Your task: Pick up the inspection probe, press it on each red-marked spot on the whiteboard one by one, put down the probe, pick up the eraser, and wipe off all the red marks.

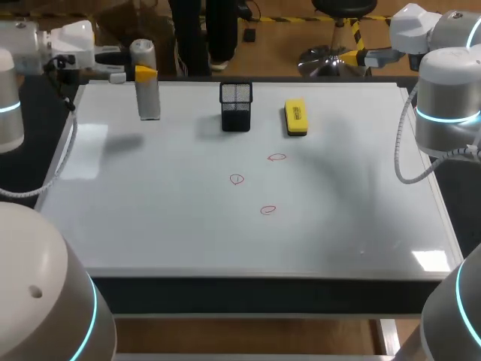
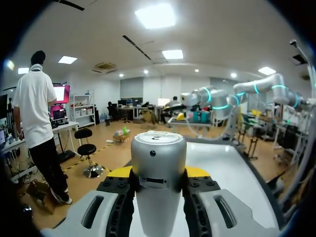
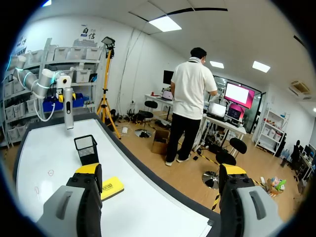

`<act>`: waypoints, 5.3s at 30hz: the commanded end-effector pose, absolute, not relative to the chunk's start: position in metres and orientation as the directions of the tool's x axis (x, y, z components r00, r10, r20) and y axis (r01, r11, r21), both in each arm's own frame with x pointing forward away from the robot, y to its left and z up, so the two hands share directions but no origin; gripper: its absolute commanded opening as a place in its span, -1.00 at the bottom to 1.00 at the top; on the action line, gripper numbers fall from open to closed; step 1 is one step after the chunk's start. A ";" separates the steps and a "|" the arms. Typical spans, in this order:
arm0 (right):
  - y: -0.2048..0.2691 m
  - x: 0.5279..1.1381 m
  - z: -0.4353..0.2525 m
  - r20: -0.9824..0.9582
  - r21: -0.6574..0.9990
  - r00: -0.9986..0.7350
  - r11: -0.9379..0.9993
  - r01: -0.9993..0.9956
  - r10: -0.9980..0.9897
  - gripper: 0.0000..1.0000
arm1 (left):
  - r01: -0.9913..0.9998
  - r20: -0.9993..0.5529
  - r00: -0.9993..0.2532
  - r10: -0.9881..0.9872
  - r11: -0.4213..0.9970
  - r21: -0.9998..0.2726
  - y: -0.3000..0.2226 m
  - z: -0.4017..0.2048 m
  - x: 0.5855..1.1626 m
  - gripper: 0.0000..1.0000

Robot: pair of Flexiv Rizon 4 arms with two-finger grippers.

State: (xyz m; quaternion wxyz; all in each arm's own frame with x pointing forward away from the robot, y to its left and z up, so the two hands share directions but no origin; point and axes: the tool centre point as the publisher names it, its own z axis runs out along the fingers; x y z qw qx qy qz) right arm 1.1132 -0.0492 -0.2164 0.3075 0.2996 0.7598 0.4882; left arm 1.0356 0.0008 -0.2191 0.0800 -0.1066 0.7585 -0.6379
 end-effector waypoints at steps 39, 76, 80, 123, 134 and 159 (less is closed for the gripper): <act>-0.004 1.091 -0.306 0.029 0.071 -0.995 0.993 -0.097 -0.099 1.00 | -0.061 0.017 -0.965 -0.261 0.160 -0.985 0.008 -0.221 1.032 -1.00; -0.002 1.091 -0.338 0.114 -0.178 -0.901 0.884 -0.433 -0.418 1.00 | -0.061 0.017 -0.965 -0.261 0.160 -0.985 0.008 -0.221 1.032 -1.00; -0.002 1.091 -0.338 0.114 -0.178 -0.901 0.884 -0.433 -0.418 1.00 | -0.061 0.017 -0.965 -0.261 0.160 -0.985 0.008 -0.221 1.032 -1.00; 0.072 1.066 -0.407 0.011 0.063 -0.142 0.142 -0.988 -0.990 1.00 | -0.061 0.017 -0.965 -0.261 0.160 -0.985 0.008 -0.221 1.032 -1.00; 0.076 1.075 -0.414 0.034 0.108 -0.092 0.096 -0.990 -0.995 1.00 | -0.061 0.017 -0.965 -0.261 0.160 -0.985 0.008 -0.221 1.032 -1.00; 0.065 1.071 -0.417 0.022 0.110 -0.166 0.168 -0.980 -0.986 -1.00 | -0.061 0.017 -0.965 -0.261 0.160 -0.985 0.008 -0.221 1.032 -1.00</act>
